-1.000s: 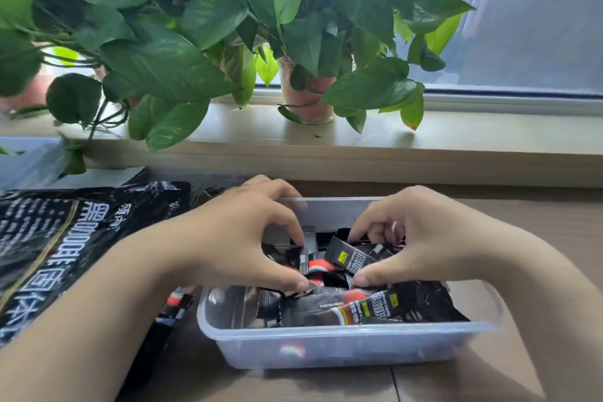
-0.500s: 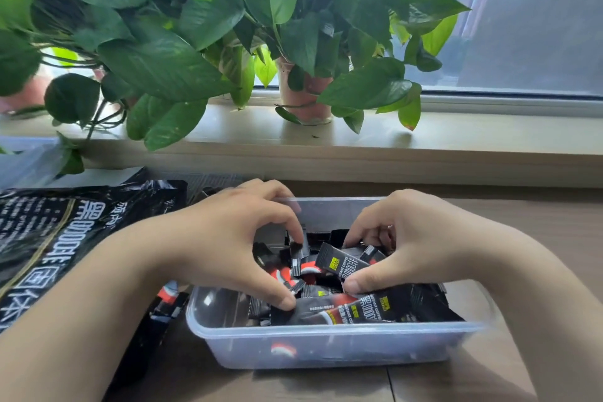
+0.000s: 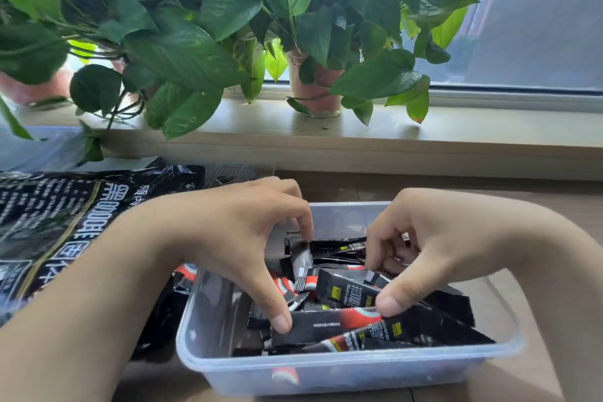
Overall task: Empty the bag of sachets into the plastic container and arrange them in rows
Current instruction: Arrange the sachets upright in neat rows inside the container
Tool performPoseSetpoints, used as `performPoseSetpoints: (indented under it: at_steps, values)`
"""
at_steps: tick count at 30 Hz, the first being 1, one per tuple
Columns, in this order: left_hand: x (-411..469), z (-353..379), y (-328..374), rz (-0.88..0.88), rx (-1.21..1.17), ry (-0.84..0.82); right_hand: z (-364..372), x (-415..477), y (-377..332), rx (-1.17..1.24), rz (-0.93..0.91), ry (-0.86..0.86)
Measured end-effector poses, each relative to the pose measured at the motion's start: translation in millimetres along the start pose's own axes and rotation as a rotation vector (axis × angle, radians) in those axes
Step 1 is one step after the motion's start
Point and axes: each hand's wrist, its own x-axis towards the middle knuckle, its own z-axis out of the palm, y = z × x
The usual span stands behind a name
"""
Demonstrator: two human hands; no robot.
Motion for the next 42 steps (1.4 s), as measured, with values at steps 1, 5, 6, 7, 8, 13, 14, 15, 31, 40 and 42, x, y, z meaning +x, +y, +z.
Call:
performPoseSetpoints:
  at_steps: [1, 5, 6, 7, 8, 13, 14, 15, 31, 40, 42]
  values:
    - [0, 0, 1, 0.003, -0.008, 0.004, 0, 0, 0, 0.013, -0.012, 0.0]
    - [1, -1, 2, 0.0, -0.044, 0.0, 2, 4, 2, 0.015, -0.043, 0.025]
    - [1, -1, 2, 0.001, -0.046, -0.002, 3, 4, 2, 0.008, -0.044, 0.026]
    - [2, -1, 1, 0.001, -0.046, -0.004, 3, 5, 2, 0.0, -0.045, 0.028]
    - [2, -1, 1, 0.002, -0.045, -0.005, 3, 5, 2, -0.005, -0.046, 0.03]
    - [4, 0, -1, 0.01, -0.015, -0.019, 1, 5, 3, -0.009, -0.053, 0.045]
    - [5, 0, -1, 0.011, -0.008, -0.027, 0, 4, 3, -0.007, -0.051, 0.046]
    - [5, 0, -2, 0.012, -0.001, -0.035, 0, 4, 2, -0.004, -0.049, 0.045]
    - [9, 2, -2, 0.014, 0.019, -0.035, -3, 3, 3, -0.078, -0.006, 0.038]
    - [11, 1, -2, 0.016, 0.017, -0.058, -3, 3, 4, -0.096, 0.024, 0.045]
    - [12, -1, -1, 0.02, 0.006, -0.072, -4, 1, 4, -0.089, 0.037, 0.055]
